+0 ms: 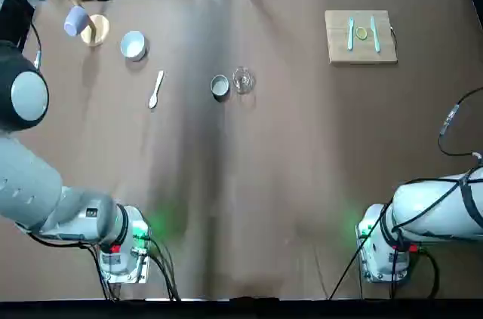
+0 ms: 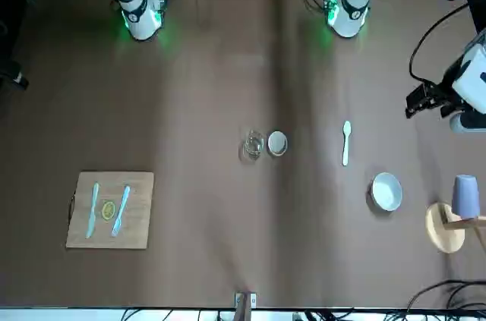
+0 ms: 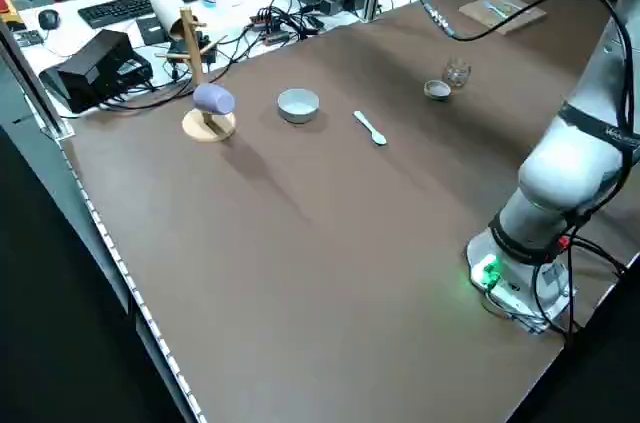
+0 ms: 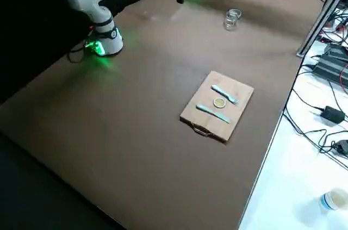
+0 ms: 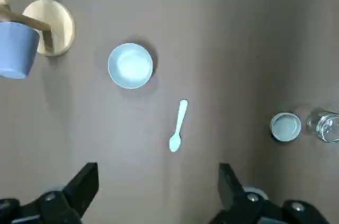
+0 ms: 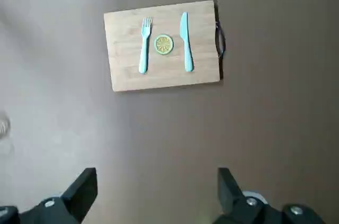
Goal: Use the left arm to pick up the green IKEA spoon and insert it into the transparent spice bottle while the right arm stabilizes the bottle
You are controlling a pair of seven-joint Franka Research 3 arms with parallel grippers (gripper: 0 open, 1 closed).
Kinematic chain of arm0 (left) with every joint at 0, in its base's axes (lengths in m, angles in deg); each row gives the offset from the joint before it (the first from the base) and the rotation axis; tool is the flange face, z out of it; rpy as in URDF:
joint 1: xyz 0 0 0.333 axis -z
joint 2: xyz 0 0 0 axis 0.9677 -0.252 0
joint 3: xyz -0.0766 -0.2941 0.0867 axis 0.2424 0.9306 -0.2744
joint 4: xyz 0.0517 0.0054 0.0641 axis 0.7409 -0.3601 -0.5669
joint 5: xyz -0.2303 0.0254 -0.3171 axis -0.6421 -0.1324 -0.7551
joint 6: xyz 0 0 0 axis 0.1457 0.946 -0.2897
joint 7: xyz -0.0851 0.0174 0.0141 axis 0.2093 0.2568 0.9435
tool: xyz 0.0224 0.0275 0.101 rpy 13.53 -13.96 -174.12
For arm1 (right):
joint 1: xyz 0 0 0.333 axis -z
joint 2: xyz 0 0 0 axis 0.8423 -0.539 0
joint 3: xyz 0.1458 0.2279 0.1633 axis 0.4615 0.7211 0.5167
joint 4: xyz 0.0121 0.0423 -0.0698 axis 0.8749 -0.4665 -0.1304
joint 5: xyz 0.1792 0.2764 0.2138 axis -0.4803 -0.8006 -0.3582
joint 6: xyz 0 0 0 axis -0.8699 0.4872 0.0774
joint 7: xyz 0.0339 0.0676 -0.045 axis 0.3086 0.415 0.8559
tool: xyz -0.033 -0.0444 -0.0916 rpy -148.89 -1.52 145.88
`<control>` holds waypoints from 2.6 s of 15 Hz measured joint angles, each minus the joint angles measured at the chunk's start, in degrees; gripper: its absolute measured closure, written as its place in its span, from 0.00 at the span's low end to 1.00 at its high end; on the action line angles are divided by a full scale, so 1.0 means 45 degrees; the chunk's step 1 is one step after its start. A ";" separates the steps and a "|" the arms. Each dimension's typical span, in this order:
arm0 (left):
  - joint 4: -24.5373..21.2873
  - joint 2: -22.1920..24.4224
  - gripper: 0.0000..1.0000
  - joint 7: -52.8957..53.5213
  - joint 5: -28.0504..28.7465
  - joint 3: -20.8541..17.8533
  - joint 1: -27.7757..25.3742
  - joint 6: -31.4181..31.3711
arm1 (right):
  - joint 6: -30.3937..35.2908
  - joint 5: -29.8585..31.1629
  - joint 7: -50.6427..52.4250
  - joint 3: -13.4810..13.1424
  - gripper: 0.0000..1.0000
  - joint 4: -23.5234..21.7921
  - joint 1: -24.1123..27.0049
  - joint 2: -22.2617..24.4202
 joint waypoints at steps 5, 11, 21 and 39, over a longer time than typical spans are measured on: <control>-0.0004 -0.0014 0.00 -0.0005 0.0000 -0.0025 -0.0027 0.0000 | 0.0016 0.0000 0.0000 0.0017 0.00 0.0000 0.0000 0.0000; -0.0183 -0.0845 0.00 -0.0009 0.0011 -0.0035 -0.0033 -0.0164 | 0.0018 -0.0016 0.0018 0.0169 0.00 -0.0001 -0.0332 -0.0031; -0.4449 -0.2971 0.00 -0.0009 0.0068 0.0064 0.0181 -0.5398 | -0.1184 0.0121 0.0243 0.0315 0.00 -0.0063 -0.4231 -0.2863; -0.7604 -0.4867 0.18 -0.0008 0.0703 0.0088 0.0663 -1.0335 | -0.1757 -0.2278 1.1127 0.0299 0.00 -0.0094 -0.4590 -0.4549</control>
